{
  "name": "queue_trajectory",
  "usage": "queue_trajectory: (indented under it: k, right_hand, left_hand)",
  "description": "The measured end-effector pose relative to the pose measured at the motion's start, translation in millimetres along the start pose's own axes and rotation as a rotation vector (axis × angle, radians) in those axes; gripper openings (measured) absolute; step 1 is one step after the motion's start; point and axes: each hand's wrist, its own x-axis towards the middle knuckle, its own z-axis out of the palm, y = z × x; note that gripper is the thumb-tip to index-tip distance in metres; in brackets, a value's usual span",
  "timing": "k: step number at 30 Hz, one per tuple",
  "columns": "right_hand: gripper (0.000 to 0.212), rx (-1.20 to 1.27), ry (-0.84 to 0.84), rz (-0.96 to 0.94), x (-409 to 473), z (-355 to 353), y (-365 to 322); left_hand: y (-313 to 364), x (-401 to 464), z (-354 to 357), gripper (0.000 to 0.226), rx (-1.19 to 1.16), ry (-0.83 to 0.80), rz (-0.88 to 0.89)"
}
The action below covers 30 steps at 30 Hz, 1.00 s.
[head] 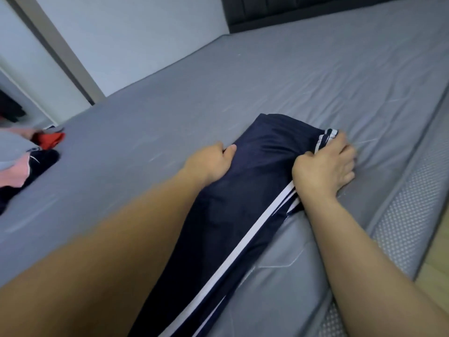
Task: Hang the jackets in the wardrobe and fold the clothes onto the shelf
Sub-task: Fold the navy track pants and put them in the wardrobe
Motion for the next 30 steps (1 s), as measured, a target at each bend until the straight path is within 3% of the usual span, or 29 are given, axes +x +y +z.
queue_trajectory:
  k: [3, 6, 10, 12, 15, 17, 19, 22, 24, 25, 28, 30]
  right_hand:
    - [0.076, -0.026, 0.028, -0.098, -13.3, -6.5, 0.2]
    - [0.075, -0.113, -0.025, -0.292, -42.1, -18.6, -6.8]
    - [0.047, 0.030, -0.223, -0.697, -111.7, -46.8, -11.8]
    - [0.036, 0.108, -0.480, -0.991, -157.1, -67.8, -13.5]
    - [0.072, -0.182, -0.964, -1.409, -228.0, -89.3, -18.7]
    - [0.098, -0.492, -1.031, -1.569, -267.1, -93.6, -22.6]
    - [0.093, -0.660, -1.026, -1.619, -295.7, -98.0, -33.8]
    - [0.039, -0.681, -1.037, -1.725, -342.0, -106.4, -63.1]
    - [0.017, -0.678, -1.127, -1.730, -388.5, -111.7, -87.6]
    - [0.009, -0.655, -1.203, -1.683, -414.7, -114.1, -99.2]
    - [0.025, -0.434, -1.501, -1.341, -490.1, -119.5, -135.8]
    - [0.029, -0.289, -1.718, -1.028, -528.8, -121.3, -159.3]
  left_hand:
    - [-48.1, -41.5, -16.3, 0.052, -0.005, -0.048, -0.014]
    - [-104.4, -99.2, -35.5, 0.053, -0.132, -0.179, -0.149]
    - [-166.6, -173.2, -57.3, 0.057, -0.486, -0.313, -0.331]
    - [-181.3, -197.0, -58.9, 0.050, -0.568, -0.304, -0.374]
    - [-186.2, -225.5, -58.1, 0.043, -0.632, -0.203, -0.370]
    - [-190.7, -245.6, -61.7, 0.042, -0.637, -0.163, -0.359]
    - [-203.8, -270.4, -70.1, 0.042, -0.597, -0.143, -0.383]
    - [-239.5, -317.9, -81.3, 0.039, -0.548, -0.168, -0.413]
    - [-271.7, -355.5, -89.9, 0.043, -0.480, -0.194, -0.444]
    - [-290.6, -375.6, -95.4, 0.047, -0.444, -0.208, -0.473]
    - [-352.3, -445.0, -120.6, 0.044, -0.390, -0.228, -0.595]
    - [-390.6, -490.2, -138.6, 0.028, -0.585, -0.192, -0.675]
